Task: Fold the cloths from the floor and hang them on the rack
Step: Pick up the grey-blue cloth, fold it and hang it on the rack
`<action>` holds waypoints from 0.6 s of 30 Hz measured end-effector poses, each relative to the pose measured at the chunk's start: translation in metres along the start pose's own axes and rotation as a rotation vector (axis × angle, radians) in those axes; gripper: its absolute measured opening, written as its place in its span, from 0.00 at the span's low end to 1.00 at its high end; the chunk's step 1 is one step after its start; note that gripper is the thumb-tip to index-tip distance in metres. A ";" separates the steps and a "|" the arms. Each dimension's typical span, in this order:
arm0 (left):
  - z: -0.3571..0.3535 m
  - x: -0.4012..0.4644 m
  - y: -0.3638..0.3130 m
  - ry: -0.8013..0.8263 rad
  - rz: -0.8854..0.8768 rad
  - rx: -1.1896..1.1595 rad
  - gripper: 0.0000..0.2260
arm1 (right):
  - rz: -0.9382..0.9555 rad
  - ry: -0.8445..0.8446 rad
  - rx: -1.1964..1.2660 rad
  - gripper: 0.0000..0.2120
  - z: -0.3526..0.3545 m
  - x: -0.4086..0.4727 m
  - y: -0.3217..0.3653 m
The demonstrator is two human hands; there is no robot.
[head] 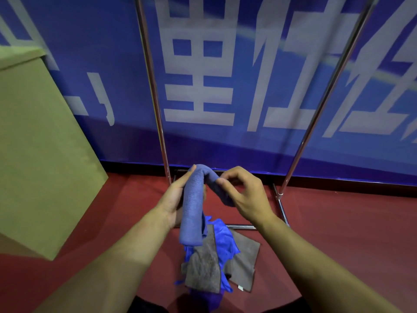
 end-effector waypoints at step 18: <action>0.025 0.003 0.006 -0.441 -0.029 0.279 0.22 | -0.276 -0.025 0.103 0.05 -0.011 0.002 -0.007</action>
Point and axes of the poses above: each hand's wrist, its own x-axis towards the middle knuckle, its own z-axis out of the back of the hand, y = z × x, the point moved 5 cm from there along x, towards the middle knuckle, and after that the axes turned 15 degrees about y, right-handed, at the moved point
